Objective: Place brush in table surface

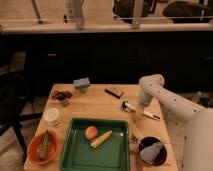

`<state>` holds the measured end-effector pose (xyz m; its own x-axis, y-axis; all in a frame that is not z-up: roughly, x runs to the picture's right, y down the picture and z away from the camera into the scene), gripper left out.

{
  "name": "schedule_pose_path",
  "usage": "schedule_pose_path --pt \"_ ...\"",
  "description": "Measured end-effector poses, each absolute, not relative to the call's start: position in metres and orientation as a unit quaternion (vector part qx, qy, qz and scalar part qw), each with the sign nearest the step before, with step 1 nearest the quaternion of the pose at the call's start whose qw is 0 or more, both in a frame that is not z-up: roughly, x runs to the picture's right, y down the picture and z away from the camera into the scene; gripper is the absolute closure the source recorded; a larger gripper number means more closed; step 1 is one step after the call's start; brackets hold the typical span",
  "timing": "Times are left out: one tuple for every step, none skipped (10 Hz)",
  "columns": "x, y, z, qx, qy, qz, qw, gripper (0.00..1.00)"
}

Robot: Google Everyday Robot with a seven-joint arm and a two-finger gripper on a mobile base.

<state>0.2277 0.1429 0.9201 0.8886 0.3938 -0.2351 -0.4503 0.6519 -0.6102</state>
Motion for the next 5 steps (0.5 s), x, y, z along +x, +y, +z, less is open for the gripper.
schedule_pose_path --pt "0.2274 0.1438 0.9202 -0.348 0.043 0.230 0.908 0.55" --pt "0.2270 0.1449 0.9202 -0.350 0.045 0.227 0.908 0.67" --pt "0.2268 0.1451 0.9201 -0.351 0.046 0.226 0.907 0.75" --pt "0.2266 0.1450 0.9195 -0.351 0.046 0.226 0.907 0.88" --pt "0.2267 0.1450 0.9191 -0.352 0.045 0.226 0.907 0.96"
